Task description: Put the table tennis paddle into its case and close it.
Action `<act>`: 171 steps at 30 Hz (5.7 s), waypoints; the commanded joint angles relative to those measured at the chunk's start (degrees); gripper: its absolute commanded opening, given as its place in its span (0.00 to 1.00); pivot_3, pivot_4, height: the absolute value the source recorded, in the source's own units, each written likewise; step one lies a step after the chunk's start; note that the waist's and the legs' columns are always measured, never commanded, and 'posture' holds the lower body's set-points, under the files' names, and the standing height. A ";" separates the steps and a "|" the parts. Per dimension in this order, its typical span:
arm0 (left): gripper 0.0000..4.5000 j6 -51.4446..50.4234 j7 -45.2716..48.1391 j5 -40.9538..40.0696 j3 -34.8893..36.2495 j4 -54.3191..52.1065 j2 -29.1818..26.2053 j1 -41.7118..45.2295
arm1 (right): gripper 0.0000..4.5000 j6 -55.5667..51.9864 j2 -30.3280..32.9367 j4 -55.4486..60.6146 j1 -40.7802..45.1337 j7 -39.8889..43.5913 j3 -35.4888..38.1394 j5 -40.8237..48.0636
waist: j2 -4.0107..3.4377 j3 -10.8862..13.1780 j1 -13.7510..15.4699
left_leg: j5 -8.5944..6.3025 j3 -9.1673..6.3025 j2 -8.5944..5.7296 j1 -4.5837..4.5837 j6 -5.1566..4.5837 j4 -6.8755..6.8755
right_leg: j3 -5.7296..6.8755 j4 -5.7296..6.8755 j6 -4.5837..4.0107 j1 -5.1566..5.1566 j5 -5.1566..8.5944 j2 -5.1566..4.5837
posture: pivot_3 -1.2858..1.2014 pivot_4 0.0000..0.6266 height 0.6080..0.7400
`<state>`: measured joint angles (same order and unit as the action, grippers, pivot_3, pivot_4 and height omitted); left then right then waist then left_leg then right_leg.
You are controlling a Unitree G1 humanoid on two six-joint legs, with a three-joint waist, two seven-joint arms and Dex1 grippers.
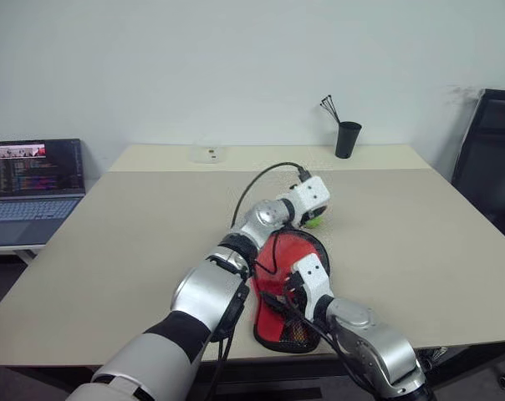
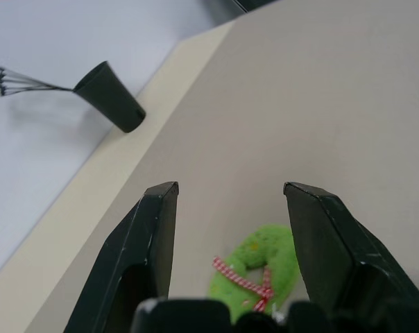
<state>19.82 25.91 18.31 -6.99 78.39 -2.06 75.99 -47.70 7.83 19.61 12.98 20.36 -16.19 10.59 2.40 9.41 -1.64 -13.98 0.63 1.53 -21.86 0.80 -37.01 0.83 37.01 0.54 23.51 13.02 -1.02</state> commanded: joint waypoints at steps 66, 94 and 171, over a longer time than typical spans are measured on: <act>0.59 -40.76 39.56 -39.01 8.74 -72.85 -31.06 -47.88 | 0.01 32.27 0.30 -57.30 30.76 19.18 14.83 2.09 | -0.37 0.42 -0.42 | -0.01 -0.13 0.20 -0.48 0.01 0.05 | -0.33 0.16 -0.16 0.60 -0.05 0.04 | 0.52 0.24 1.00; 0.59 -27.92 41.28 -31.02 -0.39 -53.27 -24.93 -38.64 | 0.98 6.92 9.13 -23.16 21.55 14.90 23.44 15.08 | -0.42 0.45 0.07 | 0.00 -0.06 0.05 -0.61 0.01 -0.02 | -0.20 0.12 -0.06 0.62 -0.01 0.00 | 0.52 0.24 1.00; 0.59 -14.16 45.29 -21.07 -4.91 -25.47 -10.80 -30.14 | 0.01 -19.18 25.57 8.28 -0.14 10.63 23.36 14.11 | -1.37 -0.20 2.73 | 0.00 -0.18 -0.17 -0.80 -0.01 -0.10 | -0.04 -0.04 0.01 0.52 0.01 -0.08 | 0.52 0.24 1.00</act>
<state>5.77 70.69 -4.00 -10.75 50.50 -13.83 46.38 -63.22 32.19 21.73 13.96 29.68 5.72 21.64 1.03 9.22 1.09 -13.98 0.48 1.36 -22.65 0.79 -37.12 0.78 36.96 0.56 24.04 13.03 -1.08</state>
